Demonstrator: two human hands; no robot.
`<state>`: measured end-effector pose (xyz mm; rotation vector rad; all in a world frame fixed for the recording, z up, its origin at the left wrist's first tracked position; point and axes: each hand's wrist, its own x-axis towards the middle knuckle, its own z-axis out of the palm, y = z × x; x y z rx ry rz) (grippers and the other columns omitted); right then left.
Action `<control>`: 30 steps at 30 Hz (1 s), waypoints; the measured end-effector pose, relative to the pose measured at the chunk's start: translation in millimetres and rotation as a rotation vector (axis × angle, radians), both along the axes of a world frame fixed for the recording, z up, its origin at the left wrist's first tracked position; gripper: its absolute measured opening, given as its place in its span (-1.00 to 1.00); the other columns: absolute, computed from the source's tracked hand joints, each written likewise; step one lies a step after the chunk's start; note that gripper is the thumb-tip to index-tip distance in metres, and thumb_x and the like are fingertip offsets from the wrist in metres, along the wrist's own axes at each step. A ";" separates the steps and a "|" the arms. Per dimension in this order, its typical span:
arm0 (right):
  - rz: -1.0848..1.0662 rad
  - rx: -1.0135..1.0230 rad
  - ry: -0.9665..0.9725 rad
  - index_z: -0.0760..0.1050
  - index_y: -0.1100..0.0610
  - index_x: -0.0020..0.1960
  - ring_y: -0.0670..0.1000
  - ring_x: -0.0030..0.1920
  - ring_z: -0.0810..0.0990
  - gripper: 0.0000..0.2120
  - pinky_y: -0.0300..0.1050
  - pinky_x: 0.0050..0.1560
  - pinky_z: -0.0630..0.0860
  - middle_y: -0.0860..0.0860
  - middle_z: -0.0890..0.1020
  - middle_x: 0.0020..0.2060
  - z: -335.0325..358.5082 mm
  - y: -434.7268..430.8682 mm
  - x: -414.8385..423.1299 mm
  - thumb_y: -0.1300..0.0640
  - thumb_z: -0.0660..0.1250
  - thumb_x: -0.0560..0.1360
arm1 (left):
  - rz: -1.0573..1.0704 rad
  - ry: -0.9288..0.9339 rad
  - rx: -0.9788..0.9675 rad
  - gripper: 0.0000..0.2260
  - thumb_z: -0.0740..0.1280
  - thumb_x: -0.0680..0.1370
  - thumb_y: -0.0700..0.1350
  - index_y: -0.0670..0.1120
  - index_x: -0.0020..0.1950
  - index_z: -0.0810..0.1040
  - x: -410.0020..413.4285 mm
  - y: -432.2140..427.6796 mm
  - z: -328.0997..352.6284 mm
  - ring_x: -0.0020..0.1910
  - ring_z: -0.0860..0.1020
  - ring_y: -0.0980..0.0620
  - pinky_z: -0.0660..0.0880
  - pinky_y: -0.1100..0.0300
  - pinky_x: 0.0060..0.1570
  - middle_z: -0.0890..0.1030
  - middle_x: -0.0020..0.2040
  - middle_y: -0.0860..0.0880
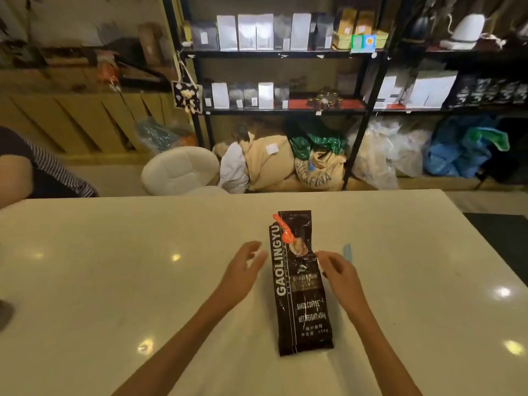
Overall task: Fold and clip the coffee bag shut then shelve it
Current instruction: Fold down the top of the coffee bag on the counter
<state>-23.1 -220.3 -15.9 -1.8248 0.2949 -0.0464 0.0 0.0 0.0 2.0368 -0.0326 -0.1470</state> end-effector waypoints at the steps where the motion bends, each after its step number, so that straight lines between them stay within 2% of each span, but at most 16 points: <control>1: -0.009 0.070 0.020 0.58 0.08 0.12 -0.01 0.09 0.64 -0.73 -0.23 0.02 0.54 -0.04 0.68 0.02 0.1 6.0 1.2 -0.06 0.31 0.54 | -0.030 0.092 -0.112 -0.69 0.26 0.61 0.02 -0.06 0.31 0.45 0.6 -10.3 0.2 0.29 0.51 -0.01 0.46 0.08 0.26 0.54 0.30 -0.01; 3: -0.039 0.153 0.042 0.58 0.11 0.07 0.00 0.04 0.66 -0.78 -0.21 -0.03 0.56 0.01 0.67 -0.01 1.4 11.9 2.9 -0.01 0.35 0.53 | -0.050 0.191 -0.259 -0.76 0.27 0.60 0.01 -0.07 0.20 0.48 2.7 -24.2 1.1 0.19 0.60 -0.04 0.56 0.01 0.19 0.61 0.19 -0.07; 5: -0.066 0.213 0.054 0.59 0.13 0.04 0.00 0.00 0.68 -0.79 -0.20 -0.06 0.58 0.03 0.69 -0.03 4.5 15.1 3.3 0.01 0.38 0.51 | 0.006 0.197 -0.348 -0.82 0.29 0.60 -0.03 -0.10 0.10 0.54 7.3 -32.1 3.9 0.08 0.65 -0.06 0.61 0.05 0.08 0.66 0.08 -0.11; 9: 0.002 0.309 0.157 0.65 0.15 0.01 -0.02 -0.05 0.71 -0.81 -0.20 -0.06 0.59 0.03 0.75 -0.10 20.4 6.8 2.2 0.04 0.39 0.51 | 0.029 0.141 -0.369 -0.91 0.33 0.58 -0.16 -0.16 0.01 0.58 10.6 -31.8 15.8 0.04 0.67 -0.10 0.63 0.03 0.05 0.68 0.01 -0.13; 11: 0.033 0.289 0.163 0.66 0.18 -0.02 0.01 -0.04 0.71 -0.83 -0.19 -0.05 0.58 0.04 0.75 -0.13 26.6 2.2 0.3 0.09 0.39 0.52 | 0.028 0.102 -0.340 -0.92 0.32 0.57 -0.22 -0.17 0.02 0.58 10.2 -27.7 20.0 0.01 0.67 -0.05 0.64 0.10 -0.01 0.69 -0.01 -0.08; 13: -0.004 0.190 0.088 0.65 0.18 -0.07 0.01 -0.04 0.70 -0.88 -0.23 -0.08 0.55 0.03 0.74 -0.16 32.3 0.4 0.3 0.13 0.39 0.52 | 0.068 0.042 -0.303 -0.93 0.32 0.57 -0.24 -0.20 0.00 0.58 9.3 -22.7 24.9 -0.03 0.69 -0.02 0.63 0.23 -0.12 0.69 -0.04 -0.07; 16: -0.052 0.086 -0.016 0.60 0.15 -0.10 -0.03 -0.03 0.66 -0.90 -0.25 -0.11 0.55 0.02 0.70 -0.10 37.2 14.5 -4.9 0.13 0.36 0.54 | 0.148 -0.028 -0.317 -0.95 0.30 0.58 -0.26 -0.21 -0.03 0.55 0.9 -26.2 32.9 -0.08 0.69 -0.01 0.64 0.22 -0.17 0.69 -0.08 -0.10; 19: -0.079 0.068 -0.108 0.55 0.12 -0.10 -0.05 0.03 0.64 -0.92 -0.14 0.00 0.60 -0.02 0.67 0.00 36.5 27.7 -11.9 0.14 0.34 0.55 | 0.155 -0.089 -0.327 -0.88 0.30 0.57 -0.30 -0.11 -0.01 0.58 -5.3 -29.5 39.6 -0.07 0.69 0.05 0.65 0.15 -0.10 0.69 -0.06 -0.03; 21: -0.066 0.031 -0.167 0.53 0.08 -0.11 -0.11 0.08 0.59 -0.94 -0.25 0.02 0.56 -0.10 0.62 0.06 40.0 27.1 -10.9 0.17 0.34 0.55 | 0.197 -0.118 -0.328 -0.89 0.33 0.55 -0.29 -0.15 0.04 0.58 -3.1 -23.0 42.2 0.03 0.66 0.00 0.62 0.15 -0.05 0.67 0.03 -0.05; 23: -0.023 0.144 -0.177 0.49 0.14 -0.06 -0.13 0.06 0.61 -0.96 -0.31 -0.09 0.59 -0.08 0.61 0.08 40.8 26.8 -9.6 0.18 0.31 0.56 | 0.153 -0.111 -0.381 -0.82 0.30 0.57 -0.29 -0.15 0.15 0.56 -3.8 -17.9 43.3 0.08 0.64 0.06 0.59 0.22 -0.02 0.65 0.10 -0.02; 26: 0.092 0.328 -0.126 0.40 0.20 0.11 -0.07 0.00 0.69 -0.71 -0.24 -0.16 0.63 0.03 0.64 0.04 37.7 31.1 -6.6 0.08 0.35 0.48 | -0.052 0.000 -0.444 -0.66 0.33 0.56 -0.29 -0.04 0.30 0.44 -8.5 -16.3 39.7 0.10 0.63 0.18 0.59 0.30 -0.04 0.64 0.13 0.08; 28: 0.103 0.338 -0.080 0.35 0.07 0.15 -0.08 -0.02 0.70 -0.64 -0.24 -0.18 0.63 -0.01 0.66 0.03 32.9 33.5 -2.1 0.07 0.41 0.44 | -0.129 0.088 -0.450 -0.55 0.41 0.51 -0.27 0.08 0.27 0.35 -5.9 -15.3 33.8 0.12 0.63 0.16 0.60 0.27 -0.04 0.60 0.18 0.05; 30: 0.073 0.363 -0.065 0.32 -0.04 0.17 -0.13 -0.04 0.70 -0.61 -0.28 -0.21 0.62 -0.05 0.66 0.04 29.4 33.4 5.5 0.16 0.43 0.46 | -0.111 0.114 -0.413 -0.45 0.45 0.46 -0.28 0.11 0.28 0.27 1.1 -14.9 28.4 0.10 0.63 0.18 0.61 0.26 -0.05 0.56 0.22 -0.01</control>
